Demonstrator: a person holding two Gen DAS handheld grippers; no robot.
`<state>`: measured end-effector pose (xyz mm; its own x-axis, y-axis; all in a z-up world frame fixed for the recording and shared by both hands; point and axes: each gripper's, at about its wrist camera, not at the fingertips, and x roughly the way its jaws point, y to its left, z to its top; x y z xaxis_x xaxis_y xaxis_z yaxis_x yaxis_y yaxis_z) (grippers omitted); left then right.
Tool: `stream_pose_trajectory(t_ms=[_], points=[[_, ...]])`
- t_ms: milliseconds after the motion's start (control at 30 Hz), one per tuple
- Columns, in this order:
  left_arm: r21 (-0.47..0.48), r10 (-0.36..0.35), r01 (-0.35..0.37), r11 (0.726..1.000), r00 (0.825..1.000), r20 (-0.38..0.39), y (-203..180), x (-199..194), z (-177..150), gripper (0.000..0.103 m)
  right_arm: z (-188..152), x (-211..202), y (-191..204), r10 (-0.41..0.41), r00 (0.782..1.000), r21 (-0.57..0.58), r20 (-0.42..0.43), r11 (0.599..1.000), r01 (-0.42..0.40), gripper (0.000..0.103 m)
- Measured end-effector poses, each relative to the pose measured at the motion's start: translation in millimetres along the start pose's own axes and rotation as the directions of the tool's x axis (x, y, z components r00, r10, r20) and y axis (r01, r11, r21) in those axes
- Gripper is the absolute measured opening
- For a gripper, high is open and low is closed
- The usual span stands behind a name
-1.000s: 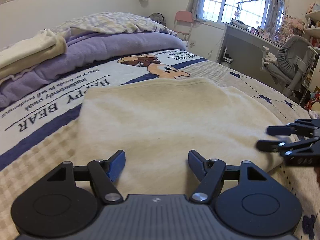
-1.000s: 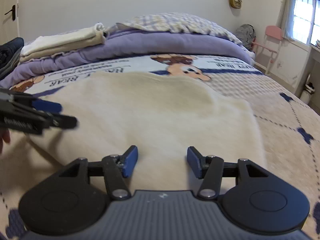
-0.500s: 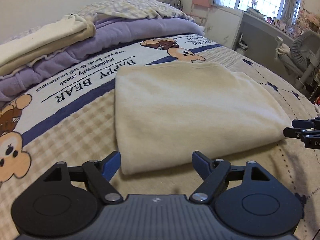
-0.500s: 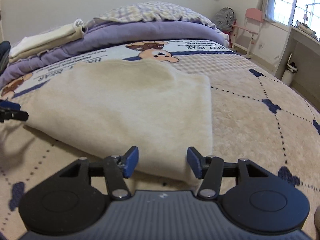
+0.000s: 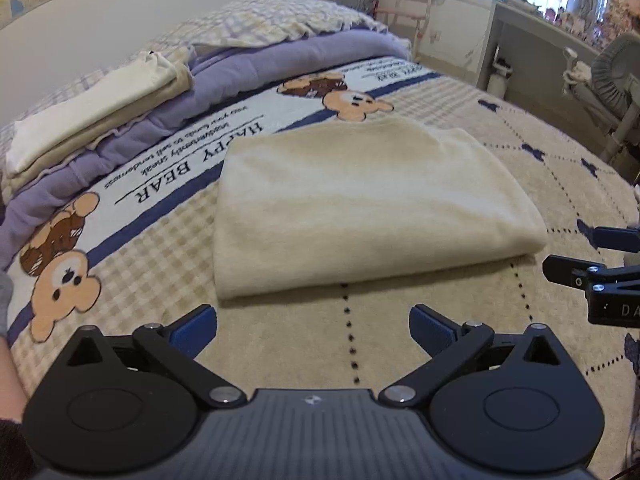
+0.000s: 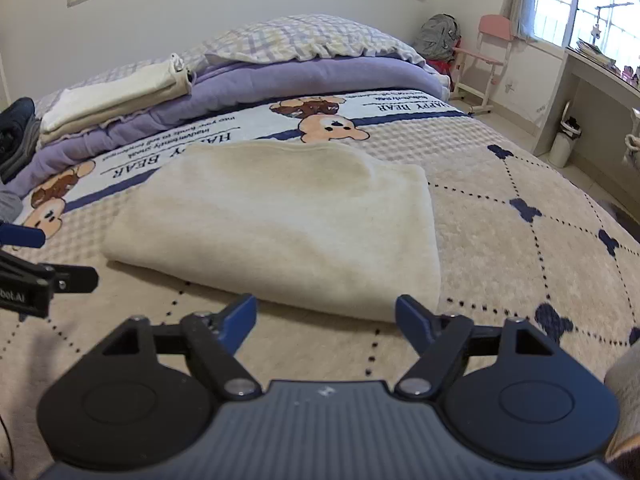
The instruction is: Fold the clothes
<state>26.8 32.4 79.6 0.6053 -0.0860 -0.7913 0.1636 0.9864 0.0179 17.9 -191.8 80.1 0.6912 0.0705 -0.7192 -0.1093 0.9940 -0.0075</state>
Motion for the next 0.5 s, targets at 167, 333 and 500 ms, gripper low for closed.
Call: stream_pose_trajectory(t_ms=[167,333,500], points=[[-0.025,0.006,-0.007,1.0,1.0,-0.026,-5,-2,-3,0.102,-6,-5,-3,-0.003,1.0,0.045,-0.008,0.999,0.004,0.091],[-0.001,0.022,-0.022,1.0,0.999,-0.045,-12,-3,-6,0.102,-14,-2,-3,-0.01,0.999,0.063,-0.035,0.998,0.012,0.091],[-0.029,-0.011,0.009,1.0,0.997,-0.071,-14,-1,-7,0.102,-17,0,0,-0.005,0.999,0.059,-0.047,0.998,0.008,0.091]])
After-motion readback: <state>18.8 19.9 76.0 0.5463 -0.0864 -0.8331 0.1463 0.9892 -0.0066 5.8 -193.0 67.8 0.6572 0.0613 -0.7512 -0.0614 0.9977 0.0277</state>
